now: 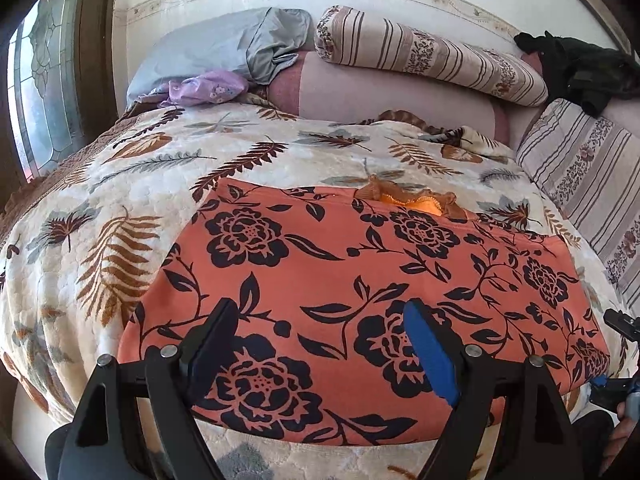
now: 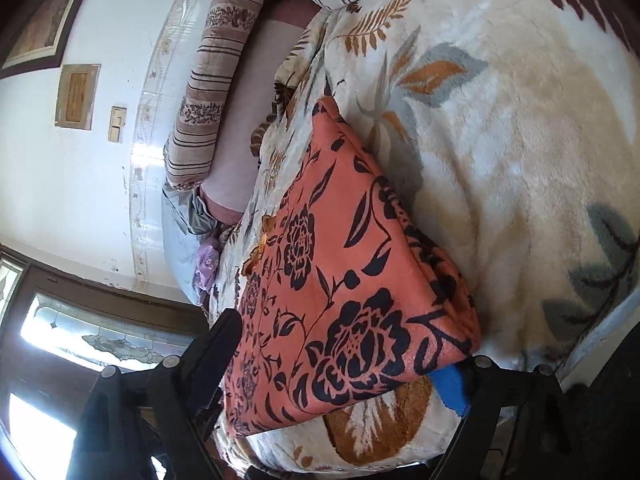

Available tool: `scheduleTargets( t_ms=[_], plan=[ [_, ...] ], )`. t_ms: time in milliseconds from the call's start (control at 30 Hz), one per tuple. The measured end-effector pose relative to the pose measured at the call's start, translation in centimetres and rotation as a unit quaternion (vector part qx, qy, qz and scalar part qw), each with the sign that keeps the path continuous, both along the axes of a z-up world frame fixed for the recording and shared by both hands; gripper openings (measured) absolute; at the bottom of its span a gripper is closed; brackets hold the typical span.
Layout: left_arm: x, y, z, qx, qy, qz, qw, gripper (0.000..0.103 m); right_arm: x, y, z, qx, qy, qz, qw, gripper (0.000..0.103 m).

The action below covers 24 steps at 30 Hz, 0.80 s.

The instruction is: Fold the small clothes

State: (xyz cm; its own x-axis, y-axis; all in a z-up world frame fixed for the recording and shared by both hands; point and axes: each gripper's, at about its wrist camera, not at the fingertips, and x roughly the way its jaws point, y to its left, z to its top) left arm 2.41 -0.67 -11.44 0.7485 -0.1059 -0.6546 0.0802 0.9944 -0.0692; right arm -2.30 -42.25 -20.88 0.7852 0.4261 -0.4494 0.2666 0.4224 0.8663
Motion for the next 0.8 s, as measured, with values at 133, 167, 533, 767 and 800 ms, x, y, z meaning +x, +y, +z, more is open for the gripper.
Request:
scheduleTargets(
  t_ms=[133, 167, 533, 767, 800],
  plan=[
    [2.4, -2.1, -3.7, 0.088, 0.066, -0.021, 0.9938, 0.089, 0.4, 0.2, 0.6, -0.014, 0.015, -0.007, 1.000, 0.037],
    [2.1, -2.2, -3.1, 0.091, 0.041, -0.022, 0.9948, 0.089, 0.6, 0.4, 0.9, -0.019, 0.018, -0.005, 1.000, 0.035],
    [2.2, -4.4, -4.1, 0.096, 0.025, -0.072, 0.9925, 0.093, 3.6, 1.9, 1.6, -0.102, 0.050, 0.017, 0.993, 0.021],
    [1.0, -2.1, -1.6, 0.017, -0.010, -0.063, 0.9978, 0.091, 4.4, 2.6, 3.4, -0.141, 0.073, 0.001, 0.987, 0.025],
    [1.6, -2.6, -2.4, 0.029, 0.015, -0.070, 0.9970, 0.091, 4.7, 2.3, 2.4, -0.127, 0.088, 0.001, 0.988, 0.030]
  ],
)
